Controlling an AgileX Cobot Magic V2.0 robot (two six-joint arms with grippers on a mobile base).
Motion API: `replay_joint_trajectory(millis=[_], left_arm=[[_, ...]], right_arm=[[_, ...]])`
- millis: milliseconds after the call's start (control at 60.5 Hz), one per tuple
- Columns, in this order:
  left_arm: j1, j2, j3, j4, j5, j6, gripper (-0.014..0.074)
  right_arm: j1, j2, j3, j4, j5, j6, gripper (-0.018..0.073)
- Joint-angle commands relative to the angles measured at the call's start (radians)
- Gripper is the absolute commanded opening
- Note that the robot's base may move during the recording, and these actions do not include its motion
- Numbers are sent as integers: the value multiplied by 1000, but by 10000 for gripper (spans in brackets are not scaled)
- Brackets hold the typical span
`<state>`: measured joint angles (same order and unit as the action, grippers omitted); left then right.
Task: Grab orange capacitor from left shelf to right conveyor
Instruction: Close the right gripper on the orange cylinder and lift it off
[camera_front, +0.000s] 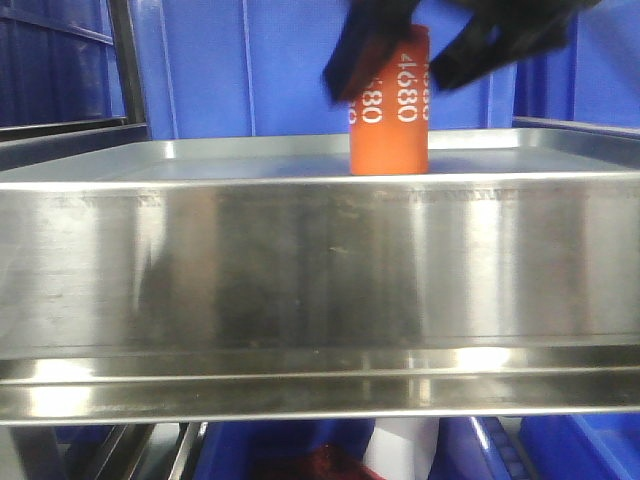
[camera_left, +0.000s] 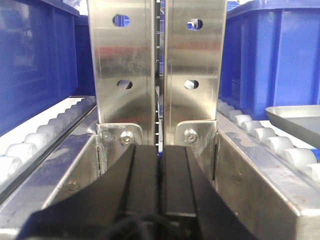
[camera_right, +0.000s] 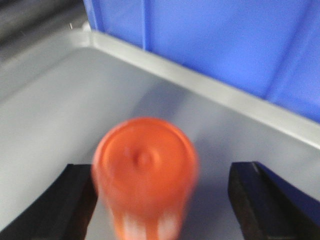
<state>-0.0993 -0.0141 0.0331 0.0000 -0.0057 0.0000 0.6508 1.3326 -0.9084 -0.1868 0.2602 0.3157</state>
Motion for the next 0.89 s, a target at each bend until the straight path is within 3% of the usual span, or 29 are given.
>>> replay_joint_trajectory(millis=[0, 116, 182, 281, 463, 876], left_arm=[[1, 10, -8, -5, -84, 0, -105], [1, 10, -8, -5, -84, 0, -105], [1, 10, -8, -5, -84, 0, -105], [1, 10, -8, -5, -84, 0, -105], [1, 10, -8, -5, -84, 0, -105], [1, 10, -8, -5, -84, 0, -105]], right_arm=[[1, 4, -36, -8, -96, 1, 466], [1, 9, -36, -5, -59, 2, 15], [1, 6, -36, -3, -31, 4, 104], [8, -23, -36, 0, 34, 4, 46], [49, -180, -11, 0, 107, -2, 58], [100, -786, 175, 9, 261, -1, 58]])
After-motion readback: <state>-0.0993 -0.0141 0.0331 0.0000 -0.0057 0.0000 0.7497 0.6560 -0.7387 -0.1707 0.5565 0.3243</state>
